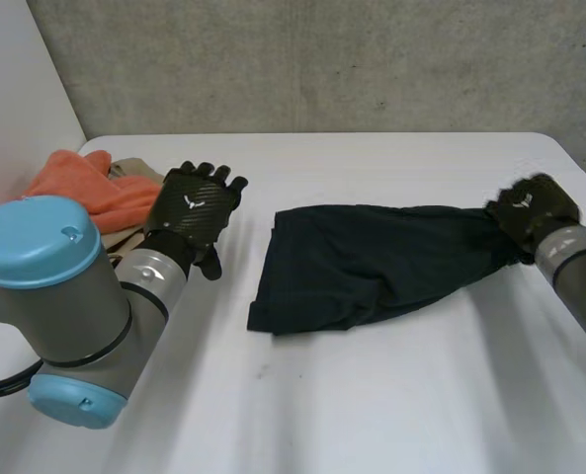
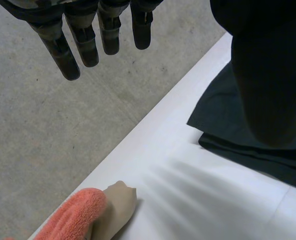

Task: Fold the laundry.

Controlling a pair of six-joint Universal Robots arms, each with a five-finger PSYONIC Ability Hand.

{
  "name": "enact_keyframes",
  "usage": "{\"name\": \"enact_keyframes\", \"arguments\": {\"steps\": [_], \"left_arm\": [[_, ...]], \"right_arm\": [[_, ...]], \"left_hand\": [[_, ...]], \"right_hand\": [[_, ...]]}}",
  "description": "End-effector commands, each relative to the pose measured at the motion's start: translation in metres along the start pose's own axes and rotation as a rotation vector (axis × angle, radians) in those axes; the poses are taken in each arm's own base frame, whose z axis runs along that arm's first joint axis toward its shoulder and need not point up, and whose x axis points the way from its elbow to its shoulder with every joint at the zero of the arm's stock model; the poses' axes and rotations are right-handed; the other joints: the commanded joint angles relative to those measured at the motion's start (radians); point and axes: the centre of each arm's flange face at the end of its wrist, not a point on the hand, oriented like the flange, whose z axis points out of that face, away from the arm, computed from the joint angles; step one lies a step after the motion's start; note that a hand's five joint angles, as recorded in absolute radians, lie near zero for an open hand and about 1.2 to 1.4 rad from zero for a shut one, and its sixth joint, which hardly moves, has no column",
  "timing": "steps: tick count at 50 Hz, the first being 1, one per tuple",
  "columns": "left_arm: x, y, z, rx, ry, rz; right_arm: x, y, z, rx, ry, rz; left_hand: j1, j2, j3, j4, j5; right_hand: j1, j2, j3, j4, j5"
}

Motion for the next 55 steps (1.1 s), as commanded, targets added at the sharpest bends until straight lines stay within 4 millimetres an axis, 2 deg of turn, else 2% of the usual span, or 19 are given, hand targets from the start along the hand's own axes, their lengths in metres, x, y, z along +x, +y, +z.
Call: {"name": "enact_keyframes", "arguments": {"steps": [1,2,5,6,9,10,14,16,17,18,19,20,24,26,30,32,38,44,55], "left_arm": [[-0.003,0.000,-0.004,-0.013,0.000,-0.022],[-0.003,-0.001,-0.005,-0.014,0.000,-0.022],[-0.005,-0.003,-0.006,-0.013,-0.004,-0.024],[-0.005,-0.004,-0.006,-0.012,-0.006,-0.025],[-0.007,-0.005,-0.006,-0.009,-0.010,-0.033],[-0.007,-0.006,-0.006,-0.006,-0.012,-0.035],[-0.011,-0.008,-0.004,0.002,-0.024,-0.045],[-0.014,-0.010,-0.002,0.011,-0.033,-0.045],[-0.017,-0.012,0.000,0.021,-0.042,-0.046],[-0.018,-0.014,0.001,0.028,-0.045,-0.046],[-0.019,-0.016,0.002,0.036,-0.049,-0.047],[-0.019,-0.020,0.004,0.049,-0.051,-0.047],[-0.022,-0.038,0.013,0.108,-0.065,-0.062],[-0.022,-0.046,0.020,0.139,-0.063,-0.096],[-0.008,-0.051,0.033,0.166,-0.023,-0.172],[0.004,-0.053,0.036,0.175,0.007,-0.194],[0.045,-0.040,0.054,0.122,0.100,-0.203],[0.068,0.001,0.069,-0.061,0.165,-0.189],[0.064,0.050,0.069,-0.316,0.195,-0.160]], "right_arm": [[-0.041,-0.092,-0.019,0.331,-0.062,-0.181],[-0.056,-0.107,-0.025,0.409,-0.099,-0.202],[-0.081,-0.121,-0.029,0.518,-0.170,-0.220],[-0.100,-0.129,-0.034,0.586,-0.226,-0.232],[-0.133,-0.139,-0.047,0.685,-0.324,-0.255],[-0.155,-0.143,-0.057,0.739,-0.390,-0.272],[-0.184,-0.146,-0.067,0.795,-0.486,-0.270],[-0.186,-0.145,-0.067,0.791,-0.498,-0.260],[-0.186,-0.145,-0.066,0.787,-0.502,-0.249],[-0.186,-0.144,-0.065,0.766,-0.510,-0.213],[-0.184,-0.145,-0.065,0.750,-0.512,-0.182],[-0.182,-0.145,-0.063,0.730,-0.511,-0.147],[-0.149,-0.145,-0.053,0.591,-0.475,0.130],[-0.107,-0.150,-0.050,0.543,-0.400,0.325],[-0.058,-0.142,-0.045,0.470,-0.335,0.590],[-0.052,-0.135,-0.040,0.430,-0.336,0.652],[-0.058,-0.114,-0.018,0.290,-0.363,0.700],[-0.082,-0.098,0.006,0.153,-0.421,0.706],[-0.121,-0.068,0.032,0.031,-0.484,0.615]], "left_hand": [[-0.012,-0.029,-0.040,-0.030,-0.047],[-0.012,-0.029,-0.040,-0.030,-0.047],[-0.012,-0.029,-0.040,-0.030,-0.047],[-0.012,-0.029,-0.040,-0.030,-0.047],[-0.012,-0.029,-0.040,-0.030,-0.047],[-0.012,-0.029,-0.040,-0.030,-0.047],[-0.012,-0.029,-0.040,-0.030,-0.047],[-0.012,-0.029,-0.040,-0.030,-0.047],[-0.012,-0.029,-0.040,-0.030,-0.047],[-0.012,-0.029,-0.040,-0.030,-0.047],[-0.012,-0.029,-0.040,-0.030,-0.047],[-0.012,-0.029,-0.040,-0.030,-0.047],[-0.012,-0.029,-0.040,-0.030,-0.047],[-0.012,-0.029,-0.040,-0.030,-0.047],[-0.012,-0.029,-0.040,-0.030,-0.047],[-0.011,-0.028,-0.039,-0.030,-0.046],[-0.005,-0.022,-0.033,-0.024,-0.040],[-0.002,-0.019,-0.030,-0.021,-0.037],[0.018,0.001,-0.010,0.000,-0.017]], "right_hand": [[0.725,0.219,0.240,0.205,0.253],[0.725,0.219,0.240,0.205,0.253],[0.725,0.219,0.240,0.205,0.253],[0.725,0.219,0.240,0.205,0.253],[0.725,0.219,0.240,0.205,0.253],[0.725,0.219,0.240,0.205,0.253],[0.725,0.219,0.240,0.205,0.253],[0.682,0.176,0.198,0.162,0.211],[0.400,-0.106,-0.085,-0.120,-0.072],[-0.173,-0.679,-0.657,-0.692,-0.644],[-0.428,-0.934,-0.913,-0.948,-0.900],[-0.497,-1.003,-0.981,-1.017,-0.968],[-0.497,-1.003,-0.981,-1.017,-0.968],[-0.497,-1.003,-0.981,-1.017,-0.968],[-0.497,-1.003,-0.981,-1.017,-0.968],[-0.497,-1.003,-0.981,-1.017,-0.968],[-0.497,-1.003,-0.981,-1.017,-0.968],[-0.497,-1.003,-0.981,-1.017,-0.968],[-0.497,-1.003,-0.981,-1.017,-0.968]]}}
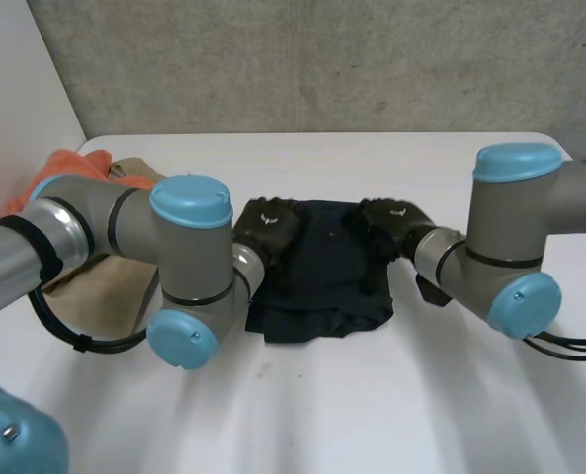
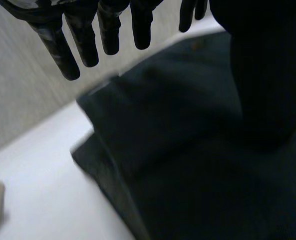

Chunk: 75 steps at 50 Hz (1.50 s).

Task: Fold the laundry.

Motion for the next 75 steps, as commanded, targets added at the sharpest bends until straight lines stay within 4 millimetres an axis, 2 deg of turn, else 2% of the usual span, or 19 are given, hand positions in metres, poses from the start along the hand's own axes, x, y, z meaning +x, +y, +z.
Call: {"name": "enact_keyframes", "arguments": {"steps": [1,5,9,10,13,17,20,23,27,31,34,37,46,55,62,63,67,73,75], "left_arm": [[-0.013,0.026,-0.002,-0.165,0.007,0.004],[-0.015,0.026,-0.007,-0.193,0.015,0.018],[-0.020,0.008,-0.012,-0.154,0.010,0.021],[-0.022,-0.006,-0.017,-0.120,0.017,0.019],[-0.022,-0.023,-0.026,-0.071,0.053,0.014],[-0.025,-0.069,-0.053,0.062,0.126,0.008],[-0.031,-0.090,-0.072,0.123,0.149,0.005],[-0.033,-0.102,-0.086,0.158,0.182,0.002],[-0.030,-0.109,-0.098,0.182,0.241,0.001],[-0.026,-0.110,-0.109,0.189,0.284,-0.002],[-0.024,-0.109,-0.114,0.186,0.300,-0.003],[-0.022,-0.109,-0.118,0.186,0.307,-0.003],[-0.018,-0.112,-0.126,0.190,0.318,-0.020],[-0.019,-0.115,-0.129,0.200,0.316,-0.030],[-0.021,-0.115,-0.128,0.197,0.312,-0.034],[-0.021,-0.115,-0.128,0.197,0.312,-0.034],[-0.021,-0.115,-0.128,0.197,0.312,-0.036],[-0.021,-0.115,-0.128,0.199,0.312,-0.035],[-0.021,-0.115,-0.128,0.202,0.311,-0.035]], "right_arm": [[0.002,0.022,0.013,-0.072,0.014,-0.115],[0.007,0.019,0.010,-0.083,0.088,-0.236],[0.007,0.003,-0.001,-0.060,0.116,-0.315],[0.007,-0.002,-0.005,-0.047,0.119,-0.318],[0.005,-0.017,-0.019,0.001,0.130,-0.296],[0.008,-0.035,-0.036,0.108,0.173,-0.214],[0.009,-0.032,-0.051,0.141,0.190,-0.102],[0.015,-0.019,-0.062,0.118,0.204,0.023],[0.019,0.009,-0.070,0.040,0.201,0.173],[0.015,0.022,-0.072,0.011,0.177,0.220],[0.011,0.027,-0.068,0.007,0.148,0.228],[0.006,0.044,-0.055,-0.015,0.113,0.232],[-0.011,0.059,-0.030,-0.009,0.059,0.206],[-0.021,0.059,-0.014,0.015,0.029,0.190],[-0.019,0.055,-0.001,0.052,0.028,0.182],[-0.017,0.054,0.002,0.063,0.031,0.180],[-0.013,0.045,0.010,0.099,0.042,0.174],[0.003,0.029,0.019,0.158,0.106,0.168],[0.025,0.020,0.022,0.187,0.154,0.174]], "left_hand": [[0.018,0.001,-0.010,0.000,-0.017],[0.018,0.001,-0.010,0.000,-0.017],[0.006,-0.011,-0.022,-0.012,-0.028],[0.001,-0.017,-0.027,-0.018,-0.034],[-0.008,-0.025,-0.036,-0.027,-0.043],[-0.011,-0.028,-0.039,-0.030,-0.046],[-0.011,-0.028,-0.039,-0.030,-0.046],[-0.011,-0.028,-0.039,-0.030,-0.046],[-0.008,-0.025,-0.036,-0.027,-0.043],[-0.008,-0.025,-0.036,-0.027,-0.043],[-0.008,-0.025,-0.036,-0.027,-0.043],[-0.008,-0.025,-0.036,-0.027,-0.043],[-0.008,-0.025,-0.036,-0.027,-0.043],[-0.002,-0.020,-0.030,-0.021,-0.037],[-0.002,-0.020,-0.030,-0.021,-0.037],[-0.002,-0.020,-0.030,-0.021,-0.037],[-0.002,-0.020,-0.030,-0.021,-0.037],[-0.002,-0.020,-0.030,-0.021,-0.037],[0.001,-0.017,-0.028,-0.018,-0.034]], "right_hand": [[-0.027,-0.048,-0.039,-0.063,-0.064],[-0.027,-0.048,-0.039,-0.063,-0.064],[-0.027,-0.048,-0.039,-0.063,-0.064],[-0.027,-0.048,-0.039,-0.063,-0.064],[-0.027,-0.048,-0.039,-0.063,-0.064],[-0.027,-0.048,-0.039,-0.063,-0.064],[-0.027,-0.048,-0.039,-0.063,-0.064],[-0.027,-0.048,-0.039,-0.063,-0.064],[-0.027,-0.048,-0.039,-0.063,-0.064],[-0.027,-0.048,-0.039,-0.063,-0.064],[-0.027,-0.048,-0.039,-0.063,-0.064],[-0.027,-0.048,-0.039,-0.063,-0.064],[-0.027,-0.048,-0.039,-0.063,-0.064],[-0.014,-0.035,-0.026,-0.050,-0.051],[0.490,0.469,0.478,0.455,0.453],[0.729,0.708,0.718,0.694,0.693],[1.194,1.173,1.182,1.158,1.157],[1.194,1.174,1.183,1.159,1.158],[1.194,1.174,1.183,1.159,1.158]]}}
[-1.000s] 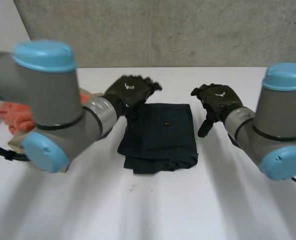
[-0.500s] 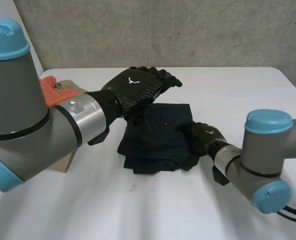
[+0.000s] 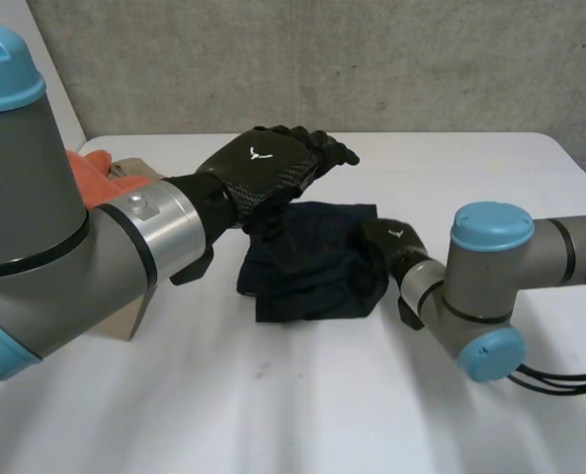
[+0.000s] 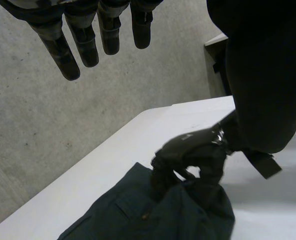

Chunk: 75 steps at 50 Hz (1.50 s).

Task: Fold the laundry.

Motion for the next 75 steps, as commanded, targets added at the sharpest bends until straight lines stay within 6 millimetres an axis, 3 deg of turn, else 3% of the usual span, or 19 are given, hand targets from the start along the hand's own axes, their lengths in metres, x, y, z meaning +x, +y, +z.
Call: {"name": "enact_keyframes", "arguments": {"steps": [1,3,4,7,8,12,19,26,41,42,43,44,45,54,59,66,69,71,75], "left_arm": [[0.000,-0.001,0.000,0.004,-0.001,0.001],[0.000,-0.001,0.000,0.007,-0.001,0.003],[0.000,-0.001,0.000,0.007,-0.001,0.003],[0.000,-0.003,0.000,0.011,-0.001,0.005],[0.000,-0.004,0.001,0.014,-0.001,0.006],[0.001,-0.005,0.001,0.018,0.001,0.008],[0.001,-0.006,0.001,0.020,0.002,0.001],[0.001,-0.005,0.001,0.018,0.003,-0.016],[0.007,-0.006,0.001,0.021,0.016,-0.018],[0.008,-0.006,0.001,0.022,0.019,-0.019],[0.009,-0.007,0.001,0.023,0.021,-0.020],[0.010,-0.006,0.001,0.022,0.024,-0.021],[0.011,-0.006,0.001,0.021,0.026,-0.023],[0.011,-0.005,0.002,0.018,0.025,-0.026],[0.012,0.000,0.001,0.001,0.026,-0.039],[0.010,0.003,-0.005,-0.012,0.016,-0.047],[0.003,0.000,-0.009,-0.004,-0.012,-0.045],[-0.008,0.001,-0.011,-0.004,-0.044,-0.049],[-0.027,-0.004,-0.014,0.025,-0.098,-0.039]], "right_arm": [[0.040,-0.031,0.016,0.093,0.108,0.002],[0.062,-0.040,0.019,0.115,0.143,0.004],[0.085,-0.048,0.021,0.134,0.187,0.005],[0.127,-0.060,0.025,0.167,0.264,-0.014],[0.154,-0.067,0.026,0.184,0.318,-0.035],[0.207,-0.081,0.030,0.215,0.406,-0.079],[0.283,-0.085,0.038,0.221,0.493,-0.124],[0.338,-0.080,0.038,0.221,0.567,-0.243],[0.372,-0.086,0.028,0.246,0.651,-0.460],[0.372,-0.084,0.028,0.242,0.653,-0.476],[0.373,-0.083,0.029,0.236,0.660,-0.490],[0.375,-0.081,0.029,0.224,0.677,-0.518],[0.376,-0.080,0.028,0.215,0.685,-0.531],[0.367,-0.062,0.028,0.116,0.697,-0.531],[0.347,-0.071,0.017,0.050,0.679,-0.547],[0.332,-0.095,-0.032,-0.174,0.725,-0.782],[0.324,-0.113,-0.050,-0.259,0.800,-0.919],[0.318,-0.135,-0.063,-0.270,0.881,-0.987],[0.300,-0.165,-0.063,-0.110,0.936,-0.982]], "left_hand": [[0.006,-0.016,-0.028,-0.018,-0.034],[0.006,-0.016,-0.028,-0.018,-0.034],[0.006,-0.016,-0.028,-0.018,-0.034],[0.006,-0.016,-0.028,-0.018,-0.034],[0.006,-0.016,-0.028,-0.018,-0.034],[0.006,-0.016,-0.028,-0.018,-0.034],[0.006,-0.016,-0.028,-0.018,-0.034],[0.009,-0.013,-0.025,-0.015,-0.031],[0.015,-0.007,-0.019,-0.009,-0.025],[0.015,-0.007,-0.019,-0.009,-0.025],[0.015,-0.007,-0.019,-0.009,-0.025],[0.015,-0.007,-0.019,-0.009,-0.025],[0.015,-0.007,-0.019,-0.009,-0.025],[0.015,-0.007,-0.019,-0.009,-0.025],[0.012,-0.010,-0.022,-0.012,-0.028],[0.006,-0.016,-0.028,-0.018,-0.034],[0.003,-0.019,-0.031,-0.021,-0.037],[0.006,-0.016,-0.028,-0.018,-0.034],[0.003,-0.019,-0.031,-0.021,-0.037]], "right_hand": [[0.503,0.245,0.301,0.221,0.375],[0.503,0.245,0.301,0.221,0.375],[0.503,0.245,0.301,0.221,0.375],[0.503,0.245,0.301,0.221,0.375],[0.503,0.245,0.301,0.221,0.375],[0.503,0.245,0.301,0.221,0.375],[0.503,0.245,0.301,0.221,0.375],[0.503,0.245,0.301,0.221,0.375],[0.503,0.245,0.301,0.221,0.375],[0.458,0.200,0.255,0.175,0.330],[0.260,0.001,0.057,-0.023,0.132],[-0.379,-0.637,-0.582,-0.661,-0.507],[-0.708,-0.966,-0.911,-0.990,-0.836],[-0.719,-0.977,-0.921,-1.001,-0.846],[-0.719,-0.977,-0.921,-1.001,-0.846],[-0.719,-0.977,-0.921,-1.001,-0.846],[-0.719,-0.977,-0.921,-1.001,-0.846],[-0.719,-0.977,-0.921,-1.001,-0.846],[-0.719,-0.977,-0.921,-1.001,-0.846]]}}
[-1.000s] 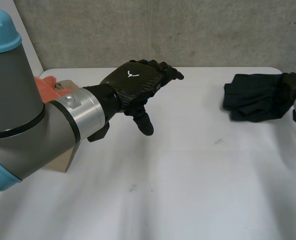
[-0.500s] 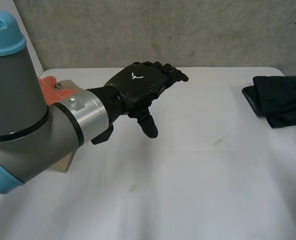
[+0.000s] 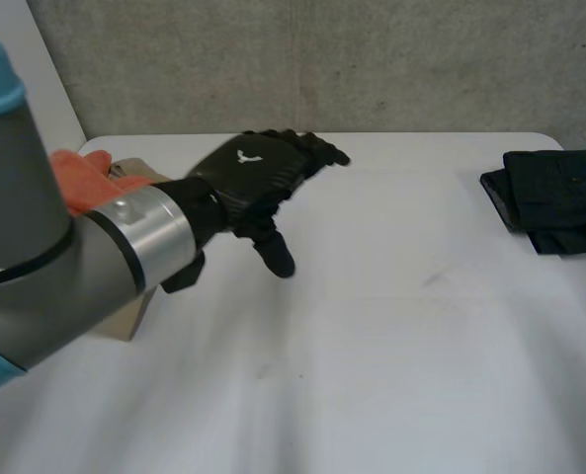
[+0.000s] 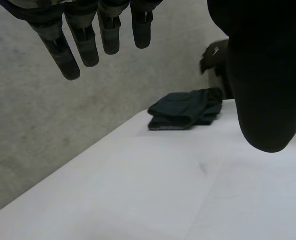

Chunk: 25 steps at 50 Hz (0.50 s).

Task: Fold the laundry.

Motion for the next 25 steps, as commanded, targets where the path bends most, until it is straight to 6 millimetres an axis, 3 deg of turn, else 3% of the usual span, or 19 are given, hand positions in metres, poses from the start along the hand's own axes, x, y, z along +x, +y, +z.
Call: {"name": "enact_keyframes", "arguments": {"steps": [1,3,6,7,10,11,13,14,17,19,22,25], "left_arm": [[-0.027,-0.008,-0.005,0.040,-0.085,0.013],[-0.035,-0.014,-0.006,0.073,-0.112,0.027],[-0.055,-0.016,-0.005,0.102,-0.181,0.046],[-0.061,-0.016,-0.005,0.109,-0.201,0.052],[-0.088,-0.016,-0.005,0.130,-0.293,0.077],[-0.097,-0.015,-0.005,0.132,-0.317,0.085],[-0.115,-0.011,-0.006,0.130,-0.366,0.096],[-0.137,0.000,-0.005,0.111,-0.416,0.107],[-0.160,0.022,0.001,0.054,-0.455,0.125],[-0.180,0.048,0.006,-0.021,-0.479,0.158],[-0.206,0.077,0.010,-0.111,-0.508,0.228],[-0.231,0.106,0.011,-0.194,-0.531,0.287]], "right_arm": [[0.035,-0.044,-0.022,0.095,0.174,0.002],[0.034,-0.076,-0.040,0.225,0.193,0.107],[0.033,-0.106,-0.068,0.361,0.171,0.224],[0.030,-0.122,-0.087,0.447,0.133,0.290],[0.020,-0.142,-0.120,0.563,0.043,0.363],[0.009,-0.152,-0.141,0.622,-0.024,0.395],[-0.006,-0.159,-0.162,0.664,-0.105,0.414],[-0.023,-0.162,-0.180,0.682,-0.178,0.417],[-0.051,-0.165,-0.207,0.698,-0.279,0.401],[-0.077,-0.166,-0.231,0.702,-0.367,0.380],[-0.101,-0.162,-0.253,0.700,-0.446,0.351],[-0.113,-0.155,-0.261,0.685,-0.483,0.331]], "left_hand": [[0.003,-0.019,-0.031,-0.021,-0.037],[0.000,-0.022,-0.034,-0.024,-0.040],[0.003,-0.019,-0.031,-0.021,-0.037],[0.003,-0.019,-0.031,-0.021,-0.037],[0.044,0.022,0.010,0.020,0.004],[0.044,0.022,0.010,0.020,0.004],[0.044,0.022,0.010,0.020,0.004],[0.047,0.025,0.013,0.023,0.007],[0.047,0.025,0.013,0.023,0.007],[0.047,0.025,0.013,0.023,0.007],[0.047,0.025,0.013,0.023,0.007],[0.047,0.025,0.013,0.023,0.007]], "right_hand": [[-0.028,-0.049,-0.040,-0.062,-0.058],[-0.028,-0.049,-0.040,-0.062,-0.058],[-0.028,-0.049,-0.040,-0.062,-0.058],[-0.028,-0.049,-0.040,-0.062,-0.058],[-0.028,-0.049,-0.040,-0.062,-0.058],[-0.028,-0.049,-0.040,-0.062,-0.058],[-0.028,-0.049,-0.040,-0.062,-0.058],[-0.028,-0.049,-0.040,-0.062,-0.058],[-0.028,-0.049,-0.040,-0.062,-0.058],[-0.028,-0.049,-0.040,-0.062,-0.058],[-0.028,-0.049,-0.040,-0.062,-0.058],[-0.028,-0.049,-0.040,-0.062,-0.058]]}}
